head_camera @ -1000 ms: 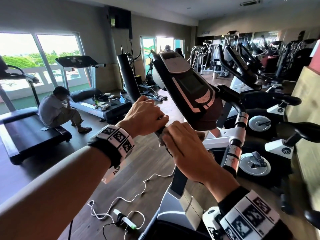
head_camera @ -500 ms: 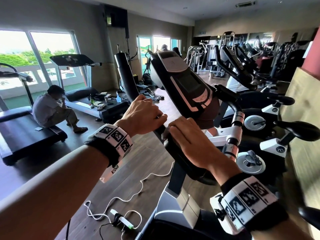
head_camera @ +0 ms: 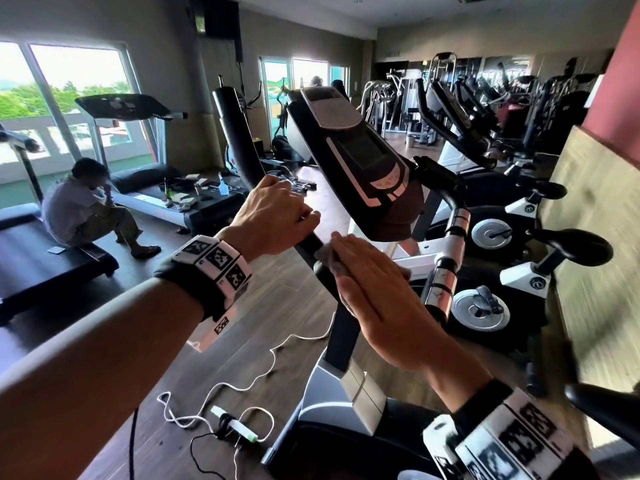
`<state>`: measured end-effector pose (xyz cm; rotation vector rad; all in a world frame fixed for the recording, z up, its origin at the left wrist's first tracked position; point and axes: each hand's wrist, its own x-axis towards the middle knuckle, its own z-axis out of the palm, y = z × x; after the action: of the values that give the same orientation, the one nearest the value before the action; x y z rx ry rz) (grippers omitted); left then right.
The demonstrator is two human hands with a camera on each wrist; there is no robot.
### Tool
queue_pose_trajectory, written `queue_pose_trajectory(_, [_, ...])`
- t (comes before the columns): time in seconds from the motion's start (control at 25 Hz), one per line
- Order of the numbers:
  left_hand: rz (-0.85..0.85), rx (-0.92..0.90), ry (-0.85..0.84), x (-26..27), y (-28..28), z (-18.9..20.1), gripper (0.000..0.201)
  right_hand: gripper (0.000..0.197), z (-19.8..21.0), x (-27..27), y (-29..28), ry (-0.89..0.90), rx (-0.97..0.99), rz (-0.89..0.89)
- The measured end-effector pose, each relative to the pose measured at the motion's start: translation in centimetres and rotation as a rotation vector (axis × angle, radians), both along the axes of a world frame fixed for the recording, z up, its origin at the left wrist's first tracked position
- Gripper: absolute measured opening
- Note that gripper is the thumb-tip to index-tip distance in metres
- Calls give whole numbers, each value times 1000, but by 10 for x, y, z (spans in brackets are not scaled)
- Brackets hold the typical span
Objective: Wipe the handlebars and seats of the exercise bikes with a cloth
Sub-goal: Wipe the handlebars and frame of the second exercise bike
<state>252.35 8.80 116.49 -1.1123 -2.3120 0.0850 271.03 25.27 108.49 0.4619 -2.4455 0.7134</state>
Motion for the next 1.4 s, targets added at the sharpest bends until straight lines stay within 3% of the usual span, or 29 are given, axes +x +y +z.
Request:
queue_pose_trajectory(0.08, [11, 16, 28, 1, 2, -2, 59, 62, -6, 13, 11, -41, 6, -11])
queue_pose_trajectory(0.2, [37, 14, 27, 3, 5, -2, 50, 72, 10, -10, 5, -129, 16, -58])
queue_pose_trajectory(0.32, [33, 17, 18, 3, 4, -2, 61, 70, 20, -27, -7, -100, 3, -24])
queue_pose_trajectory(0.48, [41, 40, 33, 1, 3, -5, 60, 64, -2, 4, 5, -35, 58, -33])
queue_pose_trajectory(0.68, [58, 33, 46, 5, 6, -3, 63, 78, 18, -29, -8, -148, 13, -95])
queue_pose_trajectory(0.88, [55, 46, 42, 7, 5, -5, 61, 66, -2, 1, -2, -16, 52, -84])
queue_pose_trajectory(1.08, [82, 52, 33, 8, 7, -6, 67, 78, 18, -30, -15, -131, 40, -154])
queue_pose_trajectory(1.28, [55, 86, 48, 7, 5, -9, 62, 63, -6, -1, -8, 64, 16, -107])
queue_pose_trajectory(1.4, [74, 80, 73, 5, 6, -12, 61, 68, -9, 4, -1, -2, 56, -176])
